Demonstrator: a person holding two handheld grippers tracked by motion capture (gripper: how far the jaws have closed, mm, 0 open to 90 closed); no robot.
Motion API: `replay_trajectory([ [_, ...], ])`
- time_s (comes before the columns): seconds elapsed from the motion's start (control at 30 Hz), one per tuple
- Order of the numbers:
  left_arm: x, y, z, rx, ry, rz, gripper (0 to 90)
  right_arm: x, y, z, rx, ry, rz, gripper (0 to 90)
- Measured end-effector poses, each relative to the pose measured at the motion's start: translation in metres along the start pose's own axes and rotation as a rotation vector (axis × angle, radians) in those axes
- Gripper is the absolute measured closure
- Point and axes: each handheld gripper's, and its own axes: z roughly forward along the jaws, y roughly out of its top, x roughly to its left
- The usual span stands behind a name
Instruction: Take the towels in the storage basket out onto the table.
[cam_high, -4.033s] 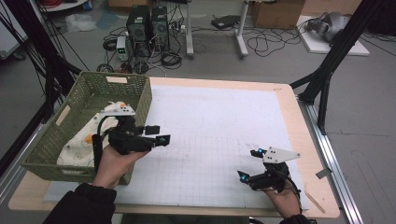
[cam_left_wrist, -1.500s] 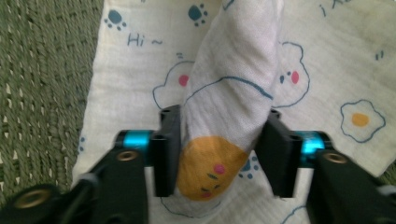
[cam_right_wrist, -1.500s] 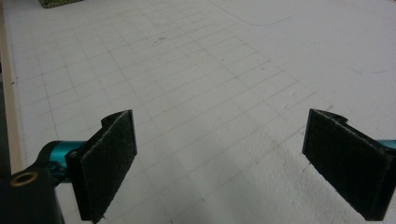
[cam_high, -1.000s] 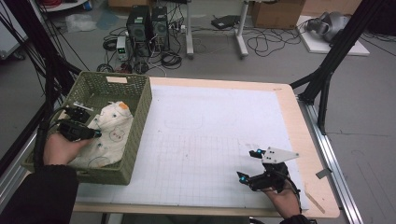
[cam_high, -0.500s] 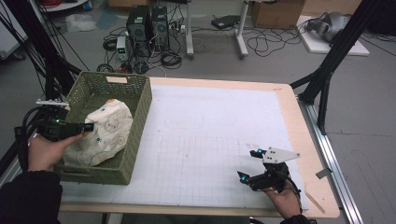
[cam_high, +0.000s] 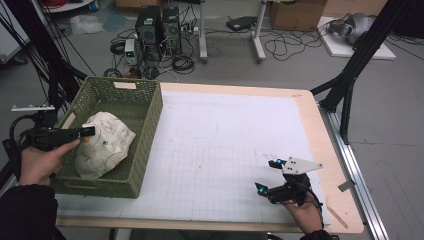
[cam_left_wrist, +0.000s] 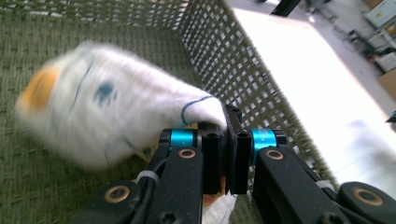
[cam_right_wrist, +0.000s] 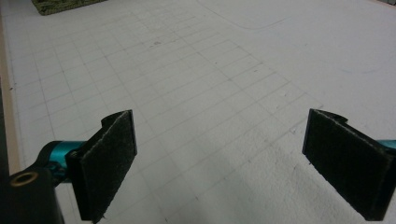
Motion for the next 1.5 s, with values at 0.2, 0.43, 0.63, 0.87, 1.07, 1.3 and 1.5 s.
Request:
replay_trajectory([
  [0.2, 0.0, 0.003, -0.004, -0.027, -0.035, -0.019, 86.6, 0.0, 0.0, -0.001, -0.005, -0.001, 0.0, 9.1],
  [0.43, 0.0, 0.005, -0.008, -0.069, -0.084, -0.045, 86.6, 0.0, 0.0, -0.001, -0.005, -0.002, -0.001, 9.1],
  [0.63, 0.0, 0.008, -0.011, -0.099, -0.134, -0.072, 86.6, -0.001, 0.001, -0.001, -0.007, -0.004, -0.004, 9.1],
  [0.87, -0.004, 0.013, -0.015, -0.115, -0.168, -0.066, 86.6, -0.001, 0.001, -0.002, -0.007, -0.006, 0.0, 9.1],
  [1.07, -0.011, 0.02, -0.021, -0.139, -0.204, -0.056, 86.6, -0.001, 0.001, -0.002, -0.007, -0.007, -0.001, 9.1],
  [1.3, -0.02, 0.028, -0.024, -0.149, -0.225, -0.048, 86.6, -0.001, 0.001, -0.002, -0.01, -0.009, -0.003, 9.1],
  [1.5, -0.03, 0.035, -0.025, -0.161, -0.257, -0.032, 86.6, -0.001, 0.001, -0.002, -0.01, -0.008, -0.004, 9.1],
])
